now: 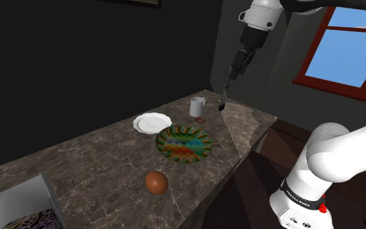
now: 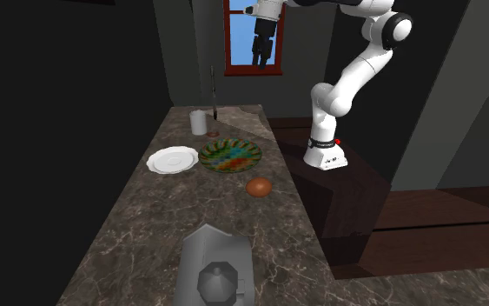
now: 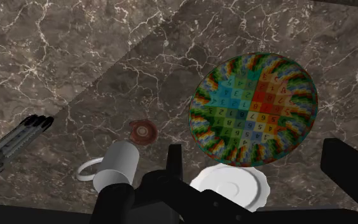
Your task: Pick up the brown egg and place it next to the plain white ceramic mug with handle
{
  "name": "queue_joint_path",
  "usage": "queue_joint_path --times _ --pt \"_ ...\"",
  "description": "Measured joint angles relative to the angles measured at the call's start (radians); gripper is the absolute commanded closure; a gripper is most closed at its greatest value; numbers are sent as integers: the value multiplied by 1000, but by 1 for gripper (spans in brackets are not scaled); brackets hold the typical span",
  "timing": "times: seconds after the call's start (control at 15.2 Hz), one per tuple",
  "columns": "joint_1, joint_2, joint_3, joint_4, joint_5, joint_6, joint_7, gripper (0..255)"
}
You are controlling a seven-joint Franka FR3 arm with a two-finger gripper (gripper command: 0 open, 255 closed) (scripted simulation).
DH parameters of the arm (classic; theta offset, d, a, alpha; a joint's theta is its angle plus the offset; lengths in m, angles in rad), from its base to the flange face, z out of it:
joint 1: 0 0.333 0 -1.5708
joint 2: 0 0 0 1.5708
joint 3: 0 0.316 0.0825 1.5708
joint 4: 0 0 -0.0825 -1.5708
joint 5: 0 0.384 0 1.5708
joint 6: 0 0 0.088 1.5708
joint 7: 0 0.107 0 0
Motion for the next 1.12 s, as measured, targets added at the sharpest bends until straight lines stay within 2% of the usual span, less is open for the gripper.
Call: queue_joint_path --times 0.2,0.4,0.79,1.12 --pt "6 -7 22 -26 14 23 25 0" --pt "20 -18 70 -91 46 86 80 0" --pt "58 -23 192 -224 123 238 206 0" --pt "83 36 306 -286 181 383 312 0"
